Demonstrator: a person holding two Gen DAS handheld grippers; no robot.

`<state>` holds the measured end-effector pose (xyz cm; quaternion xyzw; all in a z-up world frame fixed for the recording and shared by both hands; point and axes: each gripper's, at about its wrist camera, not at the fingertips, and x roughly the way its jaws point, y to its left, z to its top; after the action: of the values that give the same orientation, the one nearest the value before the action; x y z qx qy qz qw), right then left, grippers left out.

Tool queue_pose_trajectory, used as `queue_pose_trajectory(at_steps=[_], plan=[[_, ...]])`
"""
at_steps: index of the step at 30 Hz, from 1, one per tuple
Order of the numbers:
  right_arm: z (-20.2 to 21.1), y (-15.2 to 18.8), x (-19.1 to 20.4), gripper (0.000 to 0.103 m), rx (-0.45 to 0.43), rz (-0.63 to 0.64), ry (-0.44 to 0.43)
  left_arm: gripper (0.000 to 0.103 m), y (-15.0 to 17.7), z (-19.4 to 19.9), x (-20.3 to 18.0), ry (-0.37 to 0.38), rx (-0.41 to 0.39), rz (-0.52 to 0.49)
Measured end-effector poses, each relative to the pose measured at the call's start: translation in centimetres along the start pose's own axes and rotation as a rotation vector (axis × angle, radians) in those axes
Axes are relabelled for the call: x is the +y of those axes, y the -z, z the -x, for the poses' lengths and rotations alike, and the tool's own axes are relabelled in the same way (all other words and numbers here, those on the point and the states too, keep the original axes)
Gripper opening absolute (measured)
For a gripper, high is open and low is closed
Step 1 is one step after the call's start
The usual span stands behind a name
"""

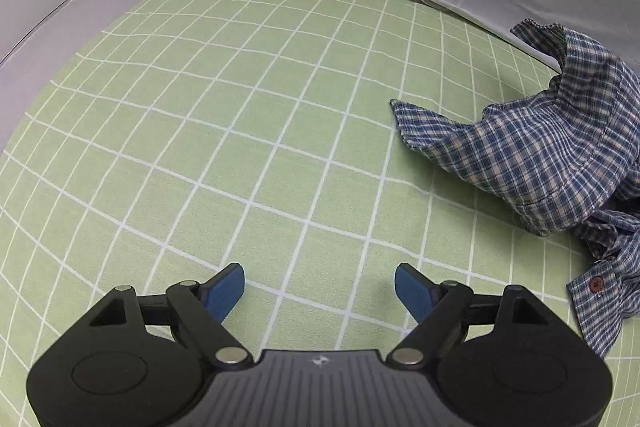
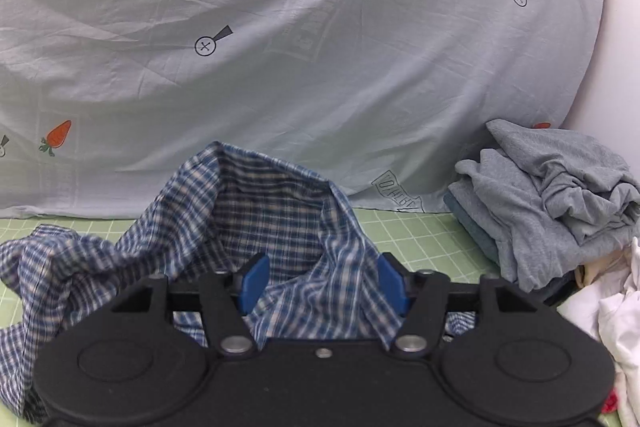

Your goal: Fold clothes

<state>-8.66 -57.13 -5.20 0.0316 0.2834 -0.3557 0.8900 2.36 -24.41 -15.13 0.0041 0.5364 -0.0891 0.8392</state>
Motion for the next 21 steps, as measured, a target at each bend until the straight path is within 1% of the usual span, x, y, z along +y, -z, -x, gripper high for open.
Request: queue_pose_trajectory(at_steps=[1,2,3,6,9,11,14,15,16,17,18,21], plan=[[0.7,0.9,0.1,0.065,0.008,0.000,-0.001,0.085,0.2,-0.2,-0.2,0.007,-0.005,-0.006],[1.0,1.8,0.3,0.068,0.040,-0.014,-0.023,0.087,0.4,-0.3,-0.5,0.012,-0.015,-0.017],[1.2,2.7,0.5,0.075,0.072,-0.028,-0.045,0.088,0.7,-0.4,-0.8,0.016,-0.029,-0.031],[1.3,5.2,1.1,0.075,0.178,-0.050,-0.124,0.089,1.4,-0.4,-1.7,0.028,-0.069,-0.068],[1.2,6.7,1.5,0.075,0.214,-0.054,-0.168,0.089,1.6,-0.6,-2.4,0.050,-0.098,-0.094],[0.2,7.2,1.4,0.078,0.258,-0.098,-0.201,0.089,1.6,-0.4,-2.8,0.071,-0.114,-0.099],[-1.7,8.0,1.4,0.077,0.321,-0.172,-0.215,0.089,1.3,0.1,-3.1,0.091,-0.134,-0.096],[-2.2,8.1,1.4,0.063,0.336,-0.189,-0.240,0.089,1.2,0.3,-3.2,0.098,-0.138,-0.100],[-2.5,8.0,1.4,0.031,0.345,-0.201,-0.268,0.089,1.1,0.5,-3.3,0.102,-0.142,-0.105],[-2.4,7.5,1.3,0.013,0.326,-0.191,-0.273,0.089,1.0,0.6,-3.3,0.103,-0.146,-0.107],[-2.3,7.0,1.2,0.001,0.308,-0.181,-0.278,0.089,0.8,0.8,-3.4,0.104,-0.150,-0.108],[-1.9,5.3,1.0,0.001,0.252,-0.150,-0.291,0.089,0.4,0.9,-3.4,0.105,-0.153,-0.102]])
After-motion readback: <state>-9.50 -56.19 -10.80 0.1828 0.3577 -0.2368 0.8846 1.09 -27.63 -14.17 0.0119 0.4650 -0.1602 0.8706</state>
